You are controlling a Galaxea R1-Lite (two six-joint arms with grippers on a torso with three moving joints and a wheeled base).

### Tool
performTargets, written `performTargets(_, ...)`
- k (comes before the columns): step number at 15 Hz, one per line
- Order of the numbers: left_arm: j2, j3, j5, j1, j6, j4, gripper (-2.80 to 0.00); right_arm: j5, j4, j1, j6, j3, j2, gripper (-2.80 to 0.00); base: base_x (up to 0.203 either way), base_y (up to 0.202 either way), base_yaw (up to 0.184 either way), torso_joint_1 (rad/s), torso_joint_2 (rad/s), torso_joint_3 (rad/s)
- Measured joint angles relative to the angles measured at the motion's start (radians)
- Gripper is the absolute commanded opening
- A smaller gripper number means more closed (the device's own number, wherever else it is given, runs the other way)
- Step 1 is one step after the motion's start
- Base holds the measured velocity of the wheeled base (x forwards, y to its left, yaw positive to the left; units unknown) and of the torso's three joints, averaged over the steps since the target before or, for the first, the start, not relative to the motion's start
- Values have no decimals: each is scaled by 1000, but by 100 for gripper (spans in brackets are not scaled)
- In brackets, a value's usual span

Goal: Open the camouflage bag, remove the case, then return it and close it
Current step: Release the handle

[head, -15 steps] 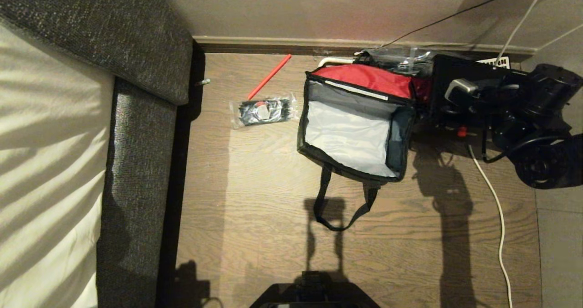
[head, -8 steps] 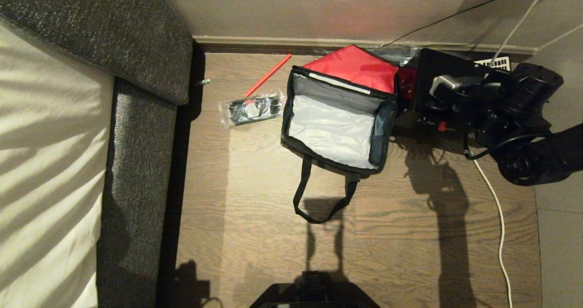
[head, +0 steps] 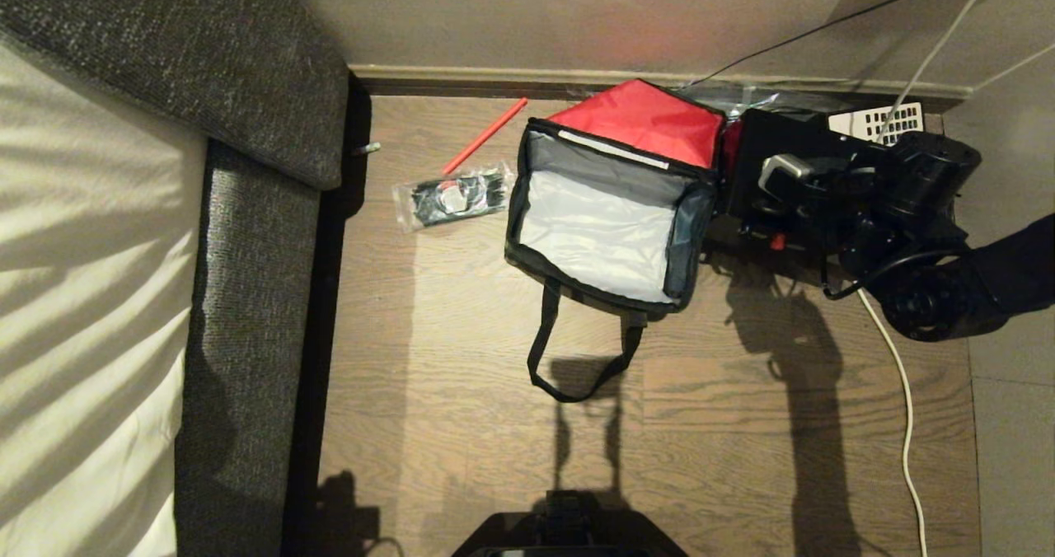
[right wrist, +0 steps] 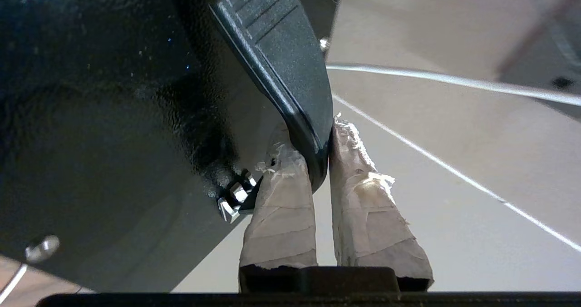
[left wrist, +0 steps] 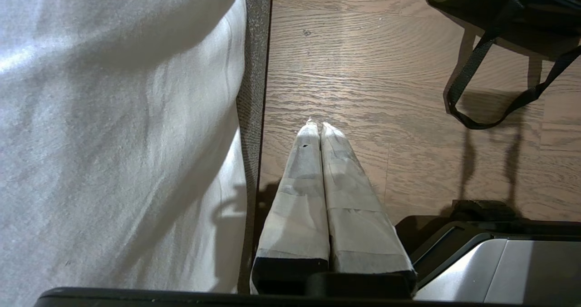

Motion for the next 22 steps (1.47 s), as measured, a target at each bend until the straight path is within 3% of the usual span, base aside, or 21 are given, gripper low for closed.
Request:
performTargets(7,0,0,0,0,0,0,-280,0,-3,-23,50,-21,100,-280,0,0,0,0,0,0)
performTargets(13,0,0,0,0,0,0,-280,1,3,-57,41,-123,186,-280,0,0,0,0,0,0)
performTargets(14,0,0,0,0,0,0,-280,3,0,-60,39,-124,195,0,0,0,0,0,0,0)
performTargets(22,0,0,0,0,0,0,-280,-1,21,-64,60,-79,180,0,0,0,0,0,0,0)
